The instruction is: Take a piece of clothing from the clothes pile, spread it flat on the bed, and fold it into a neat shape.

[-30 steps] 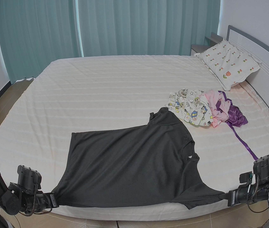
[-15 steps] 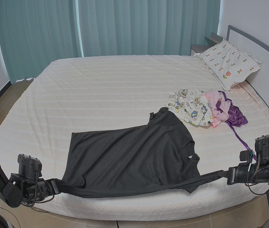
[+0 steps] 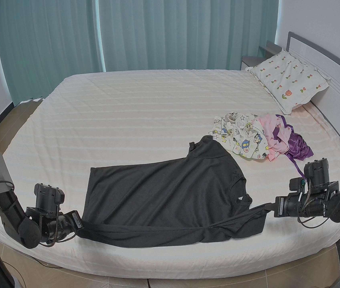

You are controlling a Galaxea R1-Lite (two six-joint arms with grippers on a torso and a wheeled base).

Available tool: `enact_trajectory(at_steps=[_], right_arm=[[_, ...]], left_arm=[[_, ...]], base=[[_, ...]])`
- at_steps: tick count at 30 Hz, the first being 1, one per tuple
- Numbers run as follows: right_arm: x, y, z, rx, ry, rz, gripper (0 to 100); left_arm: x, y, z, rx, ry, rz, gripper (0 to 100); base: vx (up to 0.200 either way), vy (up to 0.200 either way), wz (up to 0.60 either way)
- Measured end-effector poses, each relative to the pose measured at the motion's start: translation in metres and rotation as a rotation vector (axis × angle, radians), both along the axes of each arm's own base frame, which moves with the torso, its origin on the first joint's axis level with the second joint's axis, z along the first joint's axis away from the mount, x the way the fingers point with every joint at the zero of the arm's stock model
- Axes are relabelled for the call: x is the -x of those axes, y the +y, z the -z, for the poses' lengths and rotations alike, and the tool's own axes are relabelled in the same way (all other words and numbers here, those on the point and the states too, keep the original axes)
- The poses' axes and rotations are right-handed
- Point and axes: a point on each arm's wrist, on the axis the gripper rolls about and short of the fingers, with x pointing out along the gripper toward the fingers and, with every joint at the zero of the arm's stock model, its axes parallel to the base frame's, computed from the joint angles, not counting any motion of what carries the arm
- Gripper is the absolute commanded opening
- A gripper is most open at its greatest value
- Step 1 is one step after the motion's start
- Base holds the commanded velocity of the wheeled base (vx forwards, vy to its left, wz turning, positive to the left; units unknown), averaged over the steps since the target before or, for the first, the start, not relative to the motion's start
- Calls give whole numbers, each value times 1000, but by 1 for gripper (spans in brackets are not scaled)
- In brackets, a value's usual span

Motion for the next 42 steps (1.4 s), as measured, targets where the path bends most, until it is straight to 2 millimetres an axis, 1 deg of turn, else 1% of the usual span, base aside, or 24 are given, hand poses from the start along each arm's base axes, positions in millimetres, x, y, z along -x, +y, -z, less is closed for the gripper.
enact_trajectory(at_steps=[4,12,20,30,40,41,42], right_arm=[[-13,2,3,-17,4,20,0],[-27,1,10,-21,15,41,0],[-38,-3,18,-24,15,62,0],[-52,-4,29,-33,-33,75,0],[-66,-4,37,-78,-15,125,0],[-66,-4,37,-79,-14,126,100],[-67,-4,39,-79,-11,127,100]], left_arm=[[-11,-1,4,-1,-27,-10,0],[-32,-2,18,0,-111,-55,0],[-41,-1,31,5,-102,-71,0],[-52,-2,36,8,-113,-72,0],[-65,-3,42,28,-129,-90,0],[-66,-3,42,32,-132,-93,0],[-68,-4,42,38,-136,-97,100]], base=[[0,0,0],[0,0,0],[0,0,0],[0,0,0],[0,0,0],[0,0,0],[0,0,0]])
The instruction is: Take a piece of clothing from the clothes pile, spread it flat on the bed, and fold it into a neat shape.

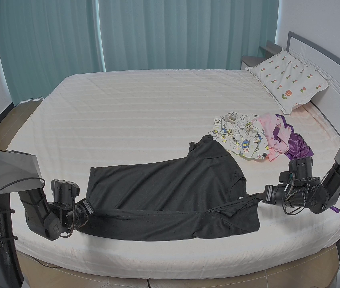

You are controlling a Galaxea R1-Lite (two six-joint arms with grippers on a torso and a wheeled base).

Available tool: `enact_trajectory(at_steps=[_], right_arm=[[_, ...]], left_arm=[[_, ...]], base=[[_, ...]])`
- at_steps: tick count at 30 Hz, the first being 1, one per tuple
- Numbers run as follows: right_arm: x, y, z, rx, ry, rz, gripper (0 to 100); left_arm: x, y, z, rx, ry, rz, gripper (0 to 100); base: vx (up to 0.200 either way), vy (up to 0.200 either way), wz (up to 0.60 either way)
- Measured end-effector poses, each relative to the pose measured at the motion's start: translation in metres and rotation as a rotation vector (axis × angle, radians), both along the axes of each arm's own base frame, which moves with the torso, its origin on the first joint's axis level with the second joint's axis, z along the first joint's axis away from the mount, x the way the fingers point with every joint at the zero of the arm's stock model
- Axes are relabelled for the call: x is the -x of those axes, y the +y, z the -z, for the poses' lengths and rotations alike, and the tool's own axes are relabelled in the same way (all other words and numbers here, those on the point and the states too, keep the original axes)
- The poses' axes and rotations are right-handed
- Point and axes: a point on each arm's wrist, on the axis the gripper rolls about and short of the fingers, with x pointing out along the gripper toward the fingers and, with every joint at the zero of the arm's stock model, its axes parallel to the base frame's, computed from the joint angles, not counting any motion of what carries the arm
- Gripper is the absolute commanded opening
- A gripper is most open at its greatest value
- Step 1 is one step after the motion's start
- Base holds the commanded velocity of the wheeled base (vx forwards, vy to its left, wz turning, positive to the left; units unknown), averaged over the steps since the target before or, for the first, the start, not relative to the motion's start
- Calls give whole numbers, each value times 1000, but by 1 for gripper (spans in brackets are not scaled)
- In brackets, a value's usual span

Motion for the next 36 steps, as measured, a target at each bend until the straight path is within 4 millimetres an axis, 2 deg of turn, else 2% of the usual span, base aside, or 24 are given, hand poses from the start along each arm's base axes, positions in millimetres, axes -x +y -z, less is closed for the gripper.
enact_trajectory(at_steps=[10,17,21,25,30,36], right_arm=[[-10,0,10,-104,55,100,100],[-12,3,7,-257,109,234,100],[-14,11,3,-358,140,327,100],[-14,24,6,-358,145,345,100],[-13,43,17,-306,154,346,100],[-13,54,30,-281,181,333,100]], left_arm=[[-8,1,4,46,-18,-41,100],[-9,13,-7,73,-75,-91,100],[-6,23,-18,111,-112,-128,100],[6,30,-31,226,-149,-153,100],[21,30,-36,367,-142,-118,100],[27,21,-34,450,-110,-104,100]], base=[[0,0,0],[0,0,0],[0,0,0],[0,0,0],[0,0,0],[0,0,0]])
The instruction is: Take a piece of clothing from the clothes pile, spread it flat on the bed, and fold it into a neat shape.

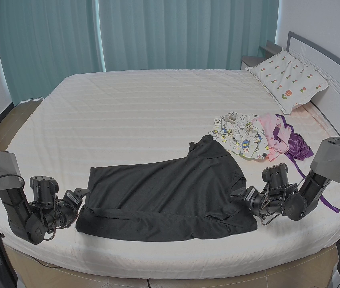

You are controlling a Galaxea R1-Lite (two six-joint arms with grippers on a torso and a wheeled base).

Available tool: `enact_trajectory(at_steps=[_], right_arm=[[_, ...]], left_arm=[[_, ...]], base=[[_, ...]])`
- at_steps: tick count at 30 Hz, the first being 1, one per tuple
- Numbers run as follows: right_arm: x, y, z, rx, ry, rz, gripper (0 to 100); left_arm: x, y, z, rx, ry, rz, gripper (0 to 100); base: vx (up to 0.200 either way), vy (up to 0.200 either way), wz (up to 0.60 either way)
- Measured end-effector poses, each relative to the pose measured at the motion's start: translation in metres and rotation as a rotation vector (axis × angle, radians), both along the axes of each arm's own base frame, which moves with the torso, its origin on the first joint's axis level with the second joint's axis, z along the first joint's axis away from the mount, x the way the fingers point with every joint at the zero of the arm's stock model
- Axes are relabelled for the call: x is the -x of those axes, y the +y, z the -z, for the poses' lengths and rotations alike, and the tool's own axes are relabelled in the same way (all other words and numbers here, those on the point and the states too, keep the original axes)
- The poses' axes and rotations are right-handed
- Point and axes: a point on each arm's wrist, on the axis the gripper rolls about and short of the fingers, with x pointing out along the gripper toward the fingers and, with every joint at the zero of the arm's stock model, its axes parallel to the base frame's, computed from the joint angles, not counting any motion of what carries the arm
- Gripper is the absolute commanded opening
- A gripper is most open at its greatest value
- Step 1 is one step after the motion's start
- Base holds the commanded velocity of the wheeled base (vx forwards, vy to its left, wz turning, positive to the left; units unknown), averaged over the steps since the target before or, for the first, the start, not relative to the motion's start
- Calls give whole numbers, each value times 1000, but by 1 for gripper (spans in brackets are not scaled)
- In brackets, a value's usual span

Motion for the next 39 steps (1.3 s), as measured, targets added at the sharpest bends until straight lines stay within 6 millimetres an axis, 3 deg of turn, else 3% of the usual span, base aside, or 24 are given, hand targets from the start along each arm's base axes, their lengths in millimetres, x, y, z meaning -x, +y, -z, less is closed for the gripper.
enact_trajectory(at_steps=[22,23,31,39], right_arm=[[-19,28,25,89,-9,-19,100],[-19,29,26,90,-9,-19,0],[-14,28,21,92,-9,-17,0],[5,25,5,92,-4,-28,0]], left_arm=[[-2,-4,11,-3,31,9,100],[-2,-4,11,-3,31,9,100],[-2,-3,11,-3,32,7,100],[-2,-3,12,-4,35,8,100]], base=[[0,0,0],[0,0,0],[0,0,0],[0,0,0]])
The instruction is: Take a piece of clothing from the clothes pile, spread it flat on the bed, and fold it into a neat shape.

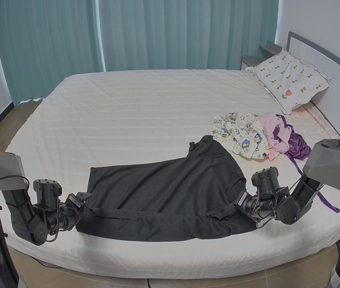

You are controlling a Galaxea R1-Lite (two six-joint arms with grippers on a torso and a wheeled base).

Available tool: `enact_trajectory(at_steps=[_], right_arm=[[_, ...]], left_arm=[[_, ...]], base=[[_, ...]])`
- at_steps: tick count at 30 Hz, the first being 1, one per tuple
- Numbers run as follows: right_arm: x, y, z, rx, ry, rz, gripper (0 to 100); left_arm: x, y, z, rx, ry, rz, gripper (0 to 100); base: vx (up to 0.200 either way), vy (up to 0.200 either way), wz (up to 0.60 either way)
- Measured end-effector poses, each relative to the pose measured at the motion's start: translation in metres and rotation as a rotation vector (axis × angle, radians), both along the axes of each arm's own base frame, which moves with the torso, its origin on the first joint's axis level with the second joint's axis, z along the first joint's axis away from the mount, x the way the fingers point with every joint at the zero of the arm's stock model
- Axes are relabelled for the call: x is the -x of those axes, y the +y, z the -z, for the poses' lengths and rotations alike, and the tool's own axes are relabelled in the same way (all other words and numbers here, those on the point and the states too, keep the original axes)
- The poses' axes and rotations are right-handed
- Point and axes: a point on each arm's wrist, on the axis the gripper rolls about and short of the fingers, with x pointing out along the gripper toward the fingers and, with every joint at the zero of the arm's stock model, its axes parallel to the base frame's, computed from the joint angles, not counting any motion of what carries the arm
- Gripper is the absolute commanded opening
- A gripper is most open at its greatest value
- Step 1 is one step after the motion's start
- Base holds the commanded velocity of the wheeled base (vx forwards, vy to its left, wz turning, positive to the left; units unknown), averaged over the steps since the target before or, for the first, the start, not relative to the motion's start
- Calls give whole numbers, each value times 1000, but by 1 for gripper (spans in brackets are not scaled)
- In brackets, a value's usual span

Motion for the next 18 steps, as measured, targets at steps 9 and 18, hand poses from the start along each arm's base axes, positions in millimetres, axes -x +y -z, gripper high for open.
enact_trajectory(at_steps=[9,18], right_arm=[[17,1,-28,-11,-32,-23,0],[54,8,-41,0,3,-86,0]], left_arm=[[1,0,1,0,5,1,100],[1,0,1,-2,6,1,100]], base=[[0,0,0],[0,0,0]])
